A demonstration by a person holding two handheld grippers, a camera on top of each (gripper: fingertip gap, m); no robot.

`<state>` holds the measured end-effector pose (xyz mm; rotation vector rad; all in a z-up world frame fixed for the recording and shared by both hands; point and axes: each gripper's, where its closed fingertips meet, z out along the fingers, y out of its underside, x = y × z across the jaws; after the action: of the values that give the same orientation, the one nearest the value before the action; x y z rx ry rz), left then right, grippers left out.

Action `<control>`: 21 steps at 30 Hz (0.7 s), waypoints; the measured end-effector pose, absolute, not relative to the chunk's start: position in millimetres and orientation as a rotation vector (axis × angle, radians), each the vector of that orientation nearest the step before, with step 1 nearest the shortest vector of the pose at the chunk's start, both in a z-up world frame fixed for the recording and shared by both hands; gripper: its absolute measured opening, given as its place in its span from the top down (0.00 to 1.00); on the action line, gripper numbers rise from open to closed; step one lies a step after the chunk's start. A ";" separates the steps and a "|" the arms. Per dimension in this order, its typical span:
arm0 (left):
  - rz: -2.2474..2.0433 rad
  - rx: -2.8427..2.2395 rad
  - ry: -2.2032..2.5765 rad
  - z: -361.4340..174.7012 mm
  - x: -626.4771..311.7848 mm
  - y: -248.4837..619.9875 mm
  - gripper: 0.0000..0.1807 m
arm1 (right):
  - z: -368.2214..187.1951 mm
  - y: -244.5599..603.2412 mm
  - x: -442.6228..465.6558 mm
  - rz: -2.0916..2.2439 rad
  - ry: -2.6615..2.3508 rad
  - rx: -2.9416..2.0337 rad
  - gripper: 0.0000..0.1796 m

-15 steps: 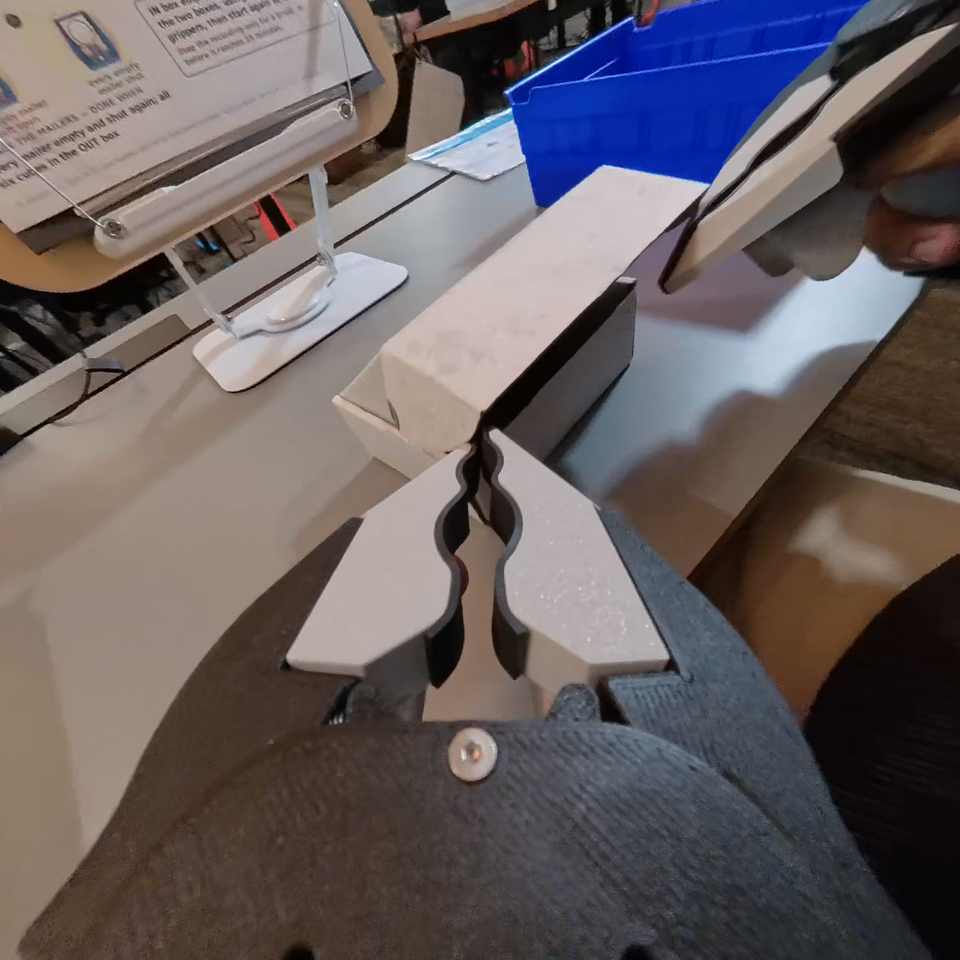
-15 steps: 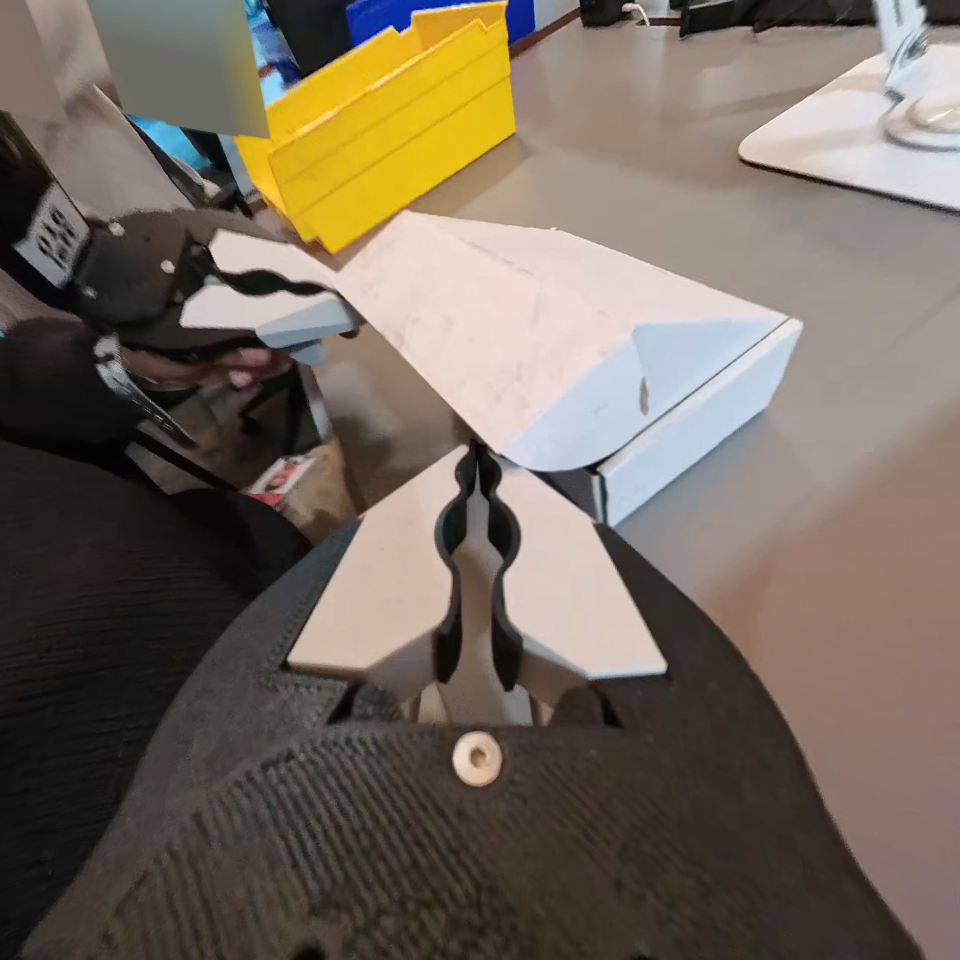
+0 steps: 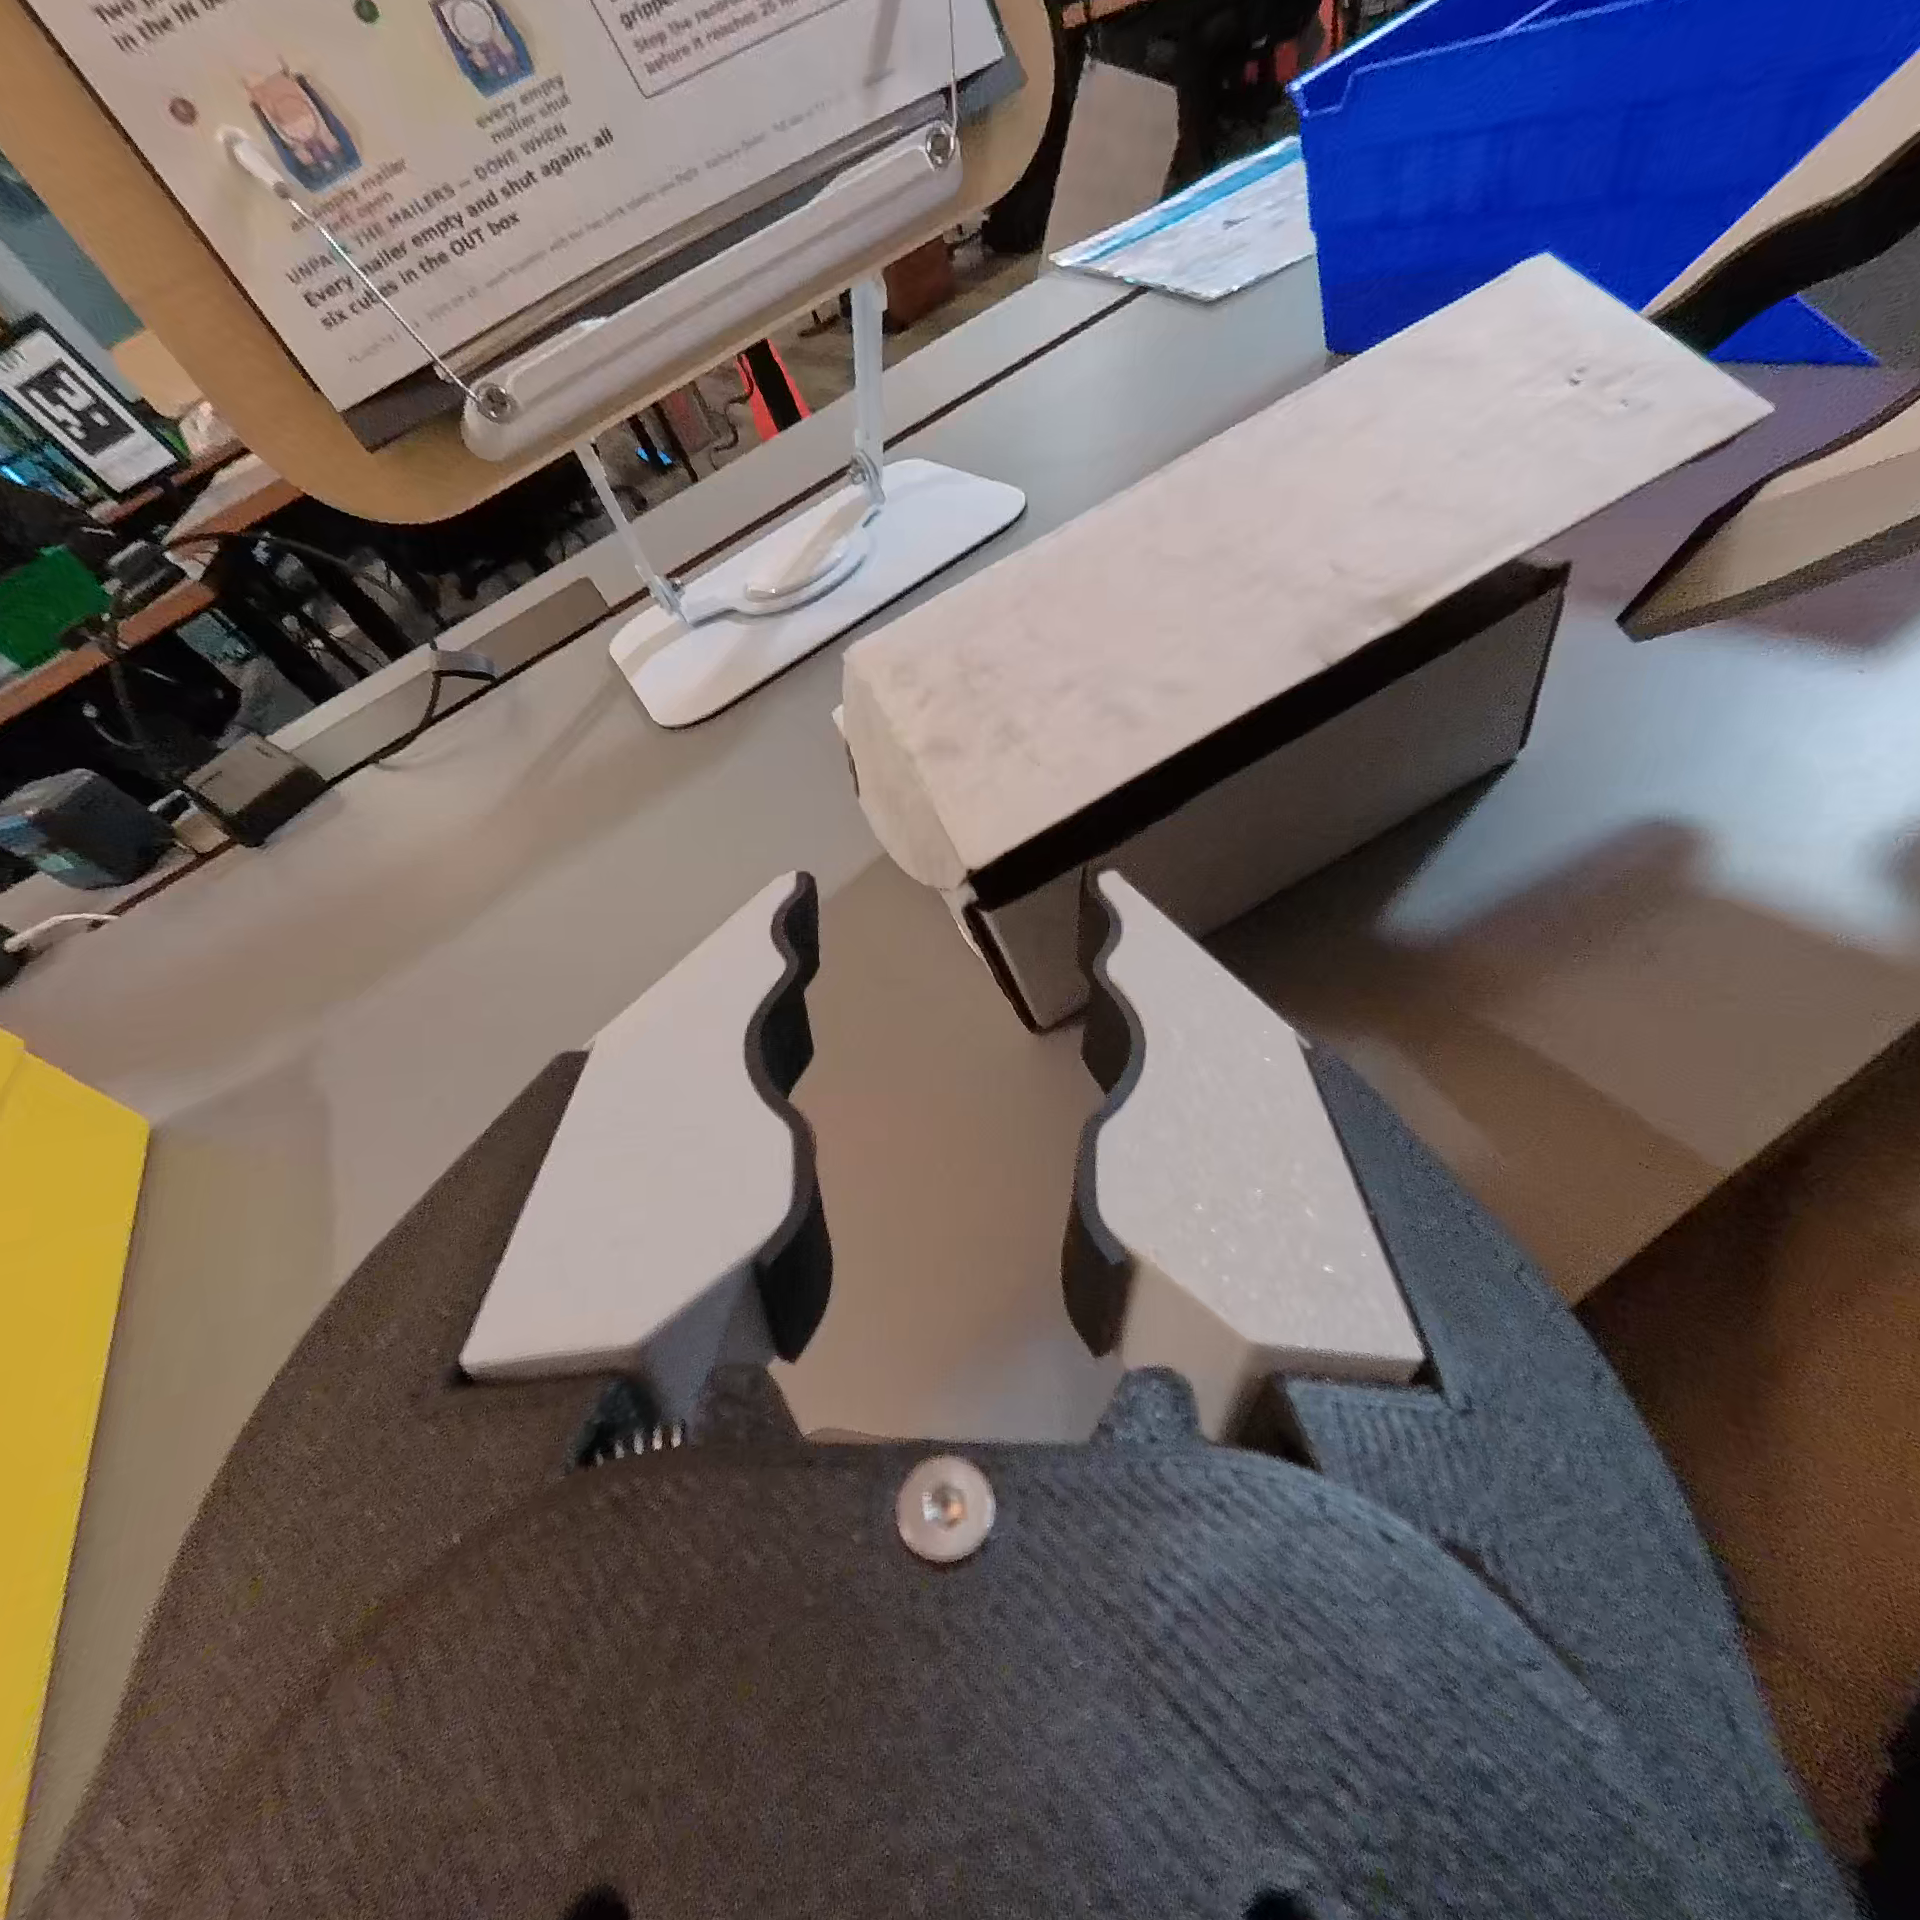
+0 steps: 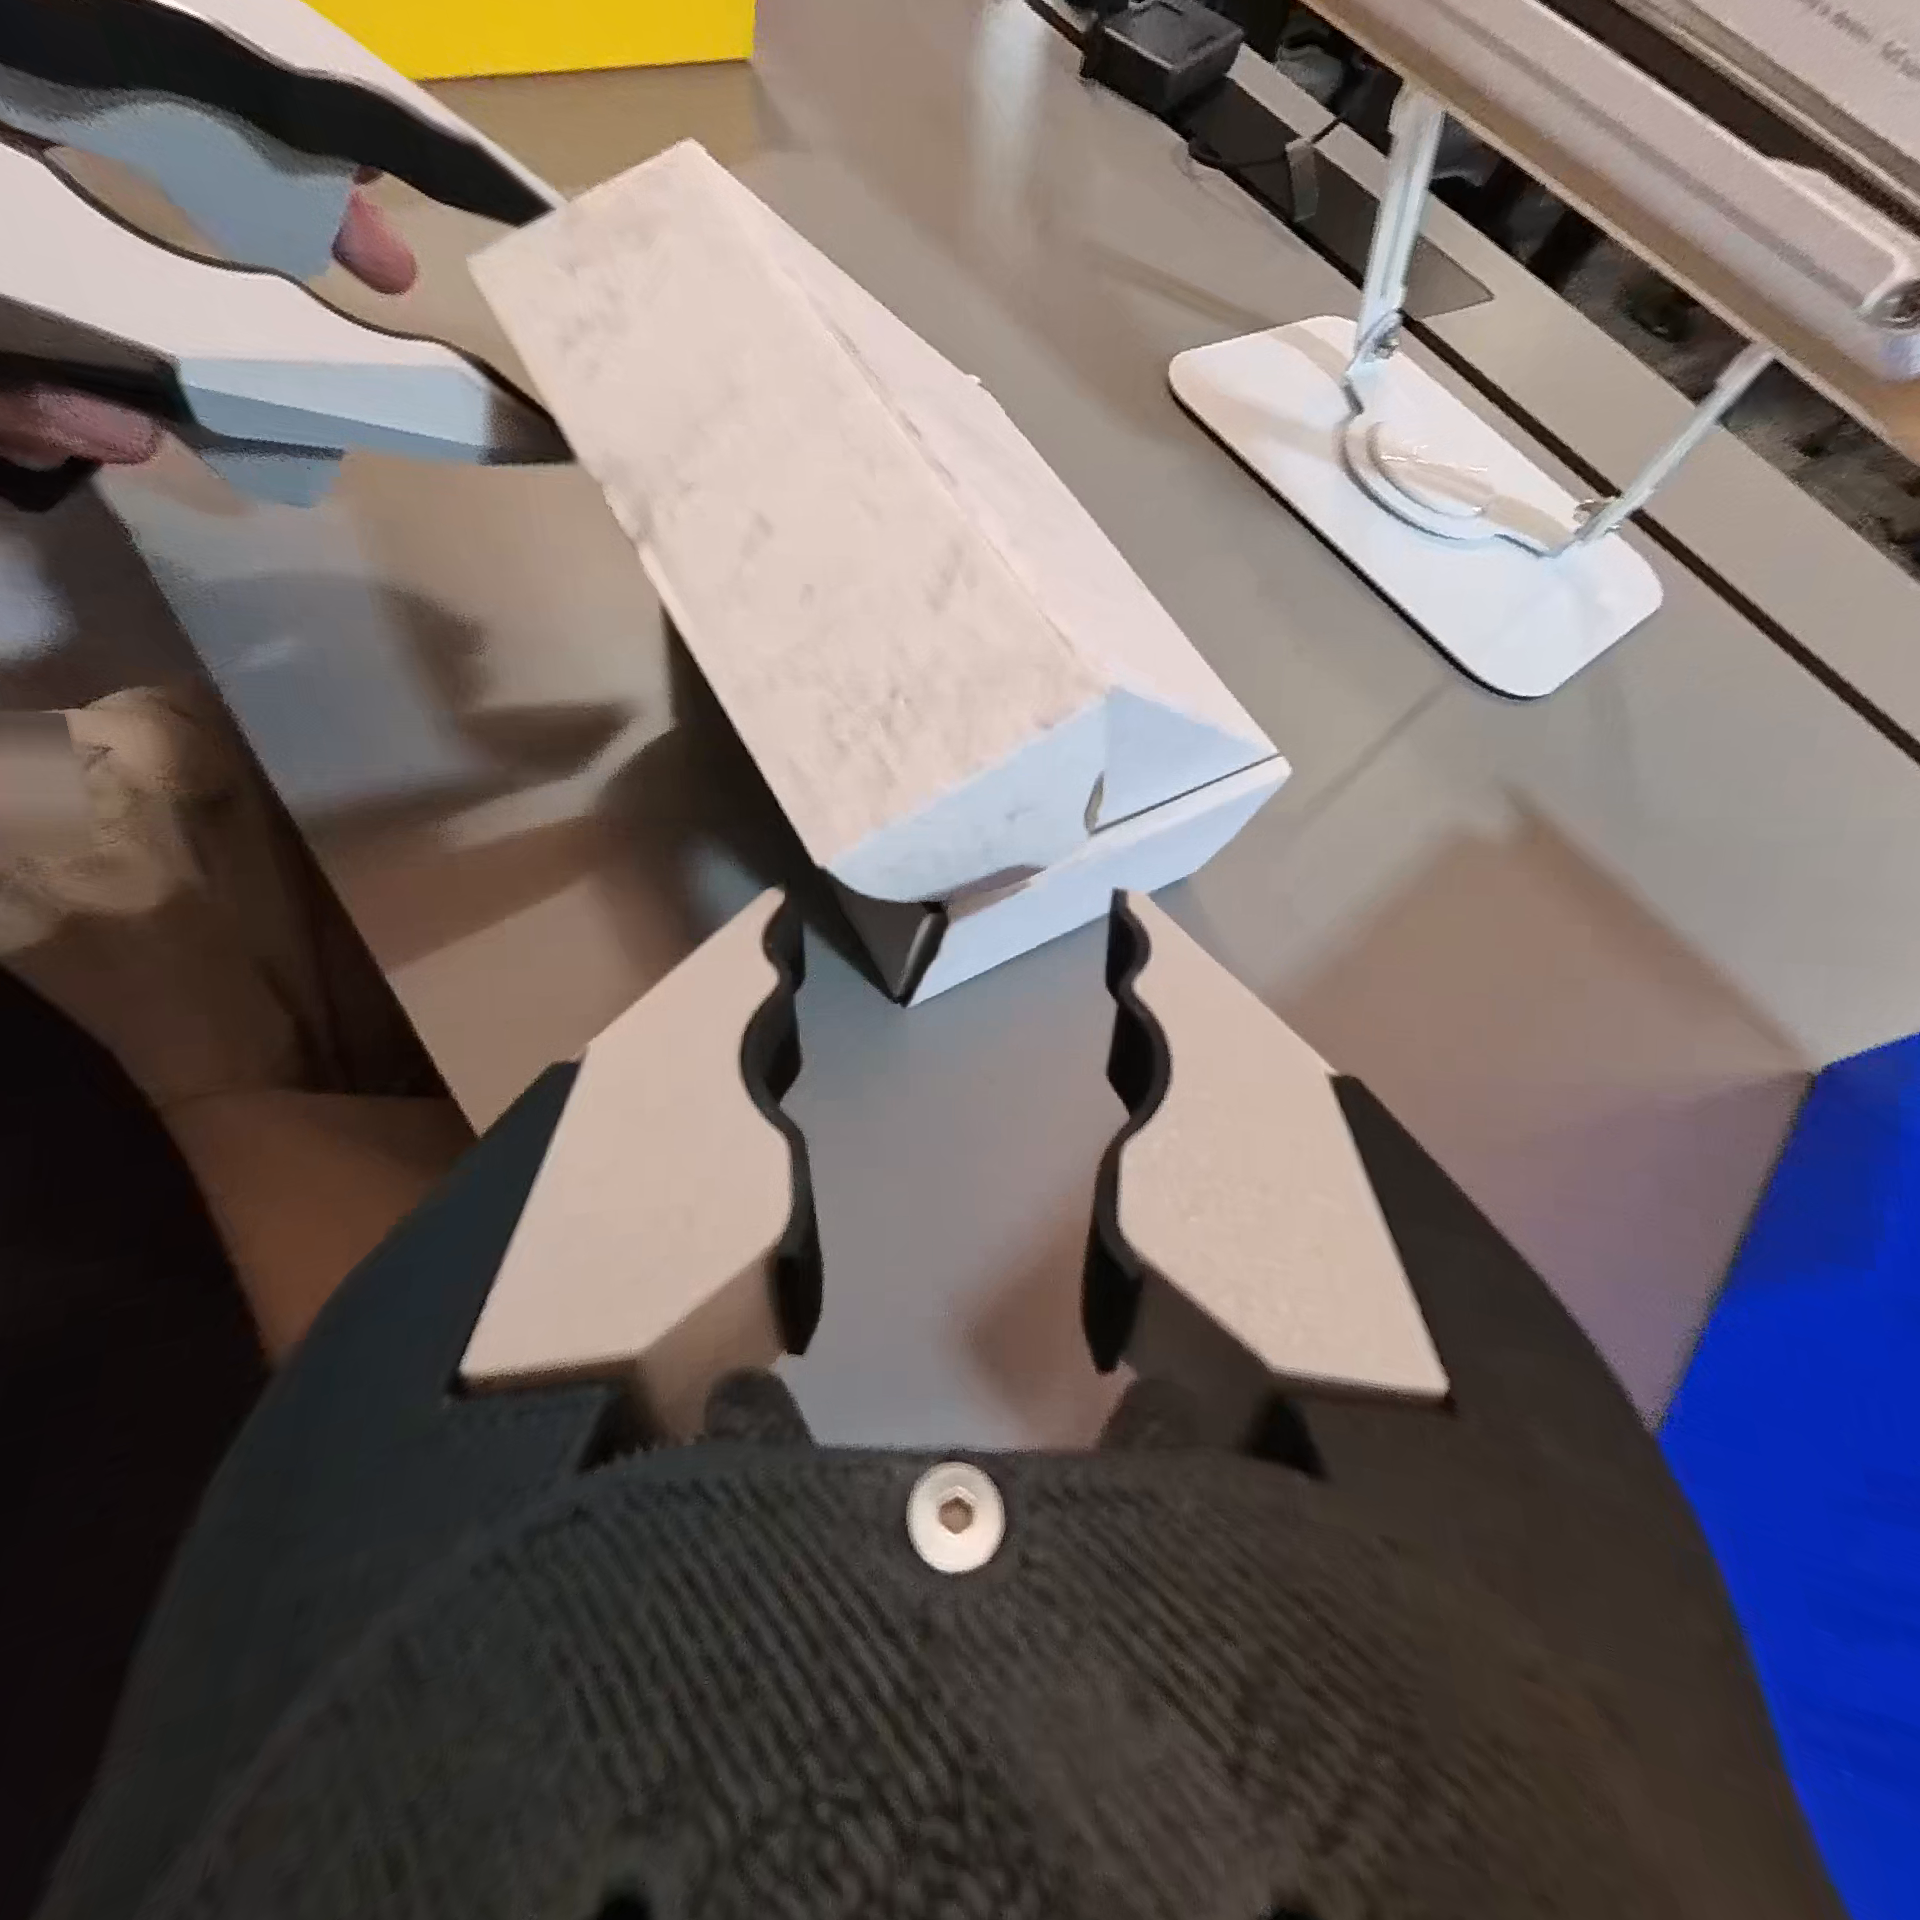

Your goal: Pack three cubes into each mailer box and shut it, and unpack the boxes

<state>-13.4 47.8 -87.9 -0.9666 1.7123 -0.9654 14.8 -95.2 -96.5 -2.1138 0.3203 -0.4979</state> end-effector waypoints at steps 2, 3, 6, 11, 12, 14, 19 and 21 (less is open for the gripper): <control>-0.993 -0.939 1.702 -84.7 -9.6 44.7 0.75 | -93.3 -96.2 20.0 -0.562 0.336 -2.102 0.69; -1.000 -0.929 1.693 -83.0 -8.1 43.9 0.76 | -89.0 -96.2 21.4 -0.590 0.331 -2.086 0.70; -1.010 -0.875 1.696 -79.3 -9.1 37.3 0.90 | -76.6 -96.4 21.0 -0.644 0.303 -2.038 0.79; -0.992 -0.789 1.662 -68.3 -13.8 32.8 0.96 | -68.2 -98.9 22.1 -0.727 0.261 -2.019 0.91; -0.996 -0.778 1.660 -67.0 -14.7 31.7 0.96 | -66.5 -99.0 21.8 -0.736 0.254 -2.016 0.91; -1.011 -0.767 1.659 -64.1 -16.7 29.5 0.96 | -65.6 -99.0 20.3 -0.735 0.252 -2.025 0.92; -1.099 -0.772 1.692 -60.3 -23.2 23.3 0.96 | -66.3 -101.3 17.3 -0.653 0.299 -2.045 0.93; -1.118 -0.779 1.705 -59.3 -25.0 21.7 0.96 | -65.3 -102.8 16.2 -0.597 0.332 -2.042 0.94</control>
<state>-25.0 21.7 -59.3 -0.7785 1.7048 -1.1183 16.2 -102.8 -65.3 -2.0421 0.3316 -0.5969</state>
